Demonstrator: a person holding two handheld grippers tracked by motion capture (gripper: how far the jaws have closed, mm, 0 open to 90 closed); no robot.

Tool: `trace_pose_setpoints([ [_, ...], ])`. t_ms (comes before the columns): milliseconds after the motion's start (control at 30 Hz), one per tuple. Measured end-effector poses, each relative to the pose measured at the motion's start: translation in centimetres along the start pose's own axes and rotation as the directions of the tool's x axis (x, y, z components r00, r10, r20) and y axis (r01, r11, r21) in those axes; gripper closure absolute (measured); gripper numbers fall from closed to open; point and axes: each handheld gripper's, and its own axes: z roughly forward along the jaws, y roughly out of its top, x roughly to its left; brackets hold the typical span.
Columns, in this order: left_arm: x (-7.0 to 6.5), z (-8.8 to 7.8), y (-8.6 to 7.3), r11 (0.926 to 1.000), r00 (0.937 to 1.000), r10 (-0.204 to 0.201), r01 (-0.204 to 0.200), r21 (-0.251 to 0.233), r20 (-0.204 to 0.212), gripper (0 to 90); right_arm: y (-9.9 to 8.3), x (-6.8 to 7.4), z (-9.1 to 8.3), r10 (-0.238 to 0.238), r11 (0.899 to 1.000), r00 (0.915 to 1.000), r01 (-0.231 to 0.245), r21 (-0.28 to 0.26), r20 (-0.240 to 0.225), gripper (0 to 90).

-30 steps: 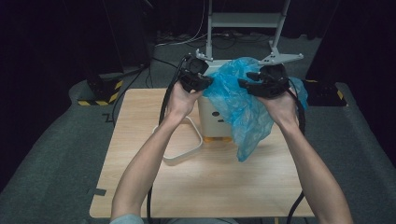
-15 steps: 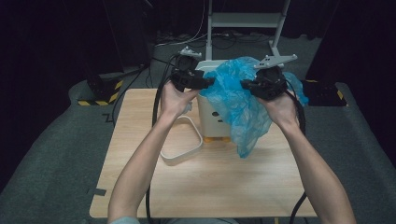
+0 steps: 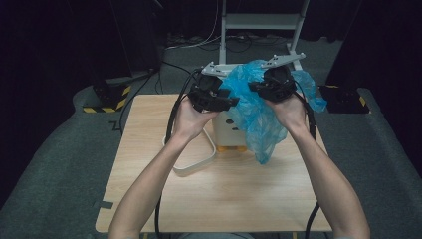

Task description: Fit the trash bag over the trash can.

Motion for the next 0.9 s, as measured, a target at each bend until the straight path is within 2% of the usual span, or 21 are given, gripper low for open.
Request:
trace_pose_setpoints([
  [100,-0.4,0.0,0.2,0.9997,0.9996,0.023,-0.024,0.009,0.017,78.3,-0.1,-0.2,-0.3,0.007,1.000,1.0000,-0.007,-0.019,-0.004,81.0],
  [267,-0.7,0.0,0.6,0.9989,0.9989,0.041,-0.042,0.023,0.023,89.8,-0.1,-0.4,-1.4,0.012,0.998,0.9999,-0.011,-0.060,0.005,68.4],
  [367,-0.7,-0.1,0.7,0.9985,0.9989,0.046,-0.047,0.028,0.010,89.9,-0.2,-0.7,-2.1,0.013,0.997,0.9996,-0.012,-0.073,0.023,63.6],
  [500,-0.3,-0.6,1.2,0.9987,0.9986,0.049,-0.049,0.010,-0.019,90.0,-0.5,-1.4,-3.2,0.027,0.996,0.9989,-0.024,-0.088,0.039,58.9],
  [733,1.0,-1.7,2.4,0.9988,0.9970,0.042,-0.044,-0.022,-0.065,90.0,-1.2,-2.7,-4.7,0.064,0.995,0.9971,-0.060,-0.084,0.041,56.6],
  [900,2.3,-1.7,3.0,0.9996,0.9959,0.023,-0.024,-0.015,-0.087,90.0,-1.4,-3.1,-4.9,0.066,0.995,0.9970,-0.063,-0.074,0.039,57.5],
])
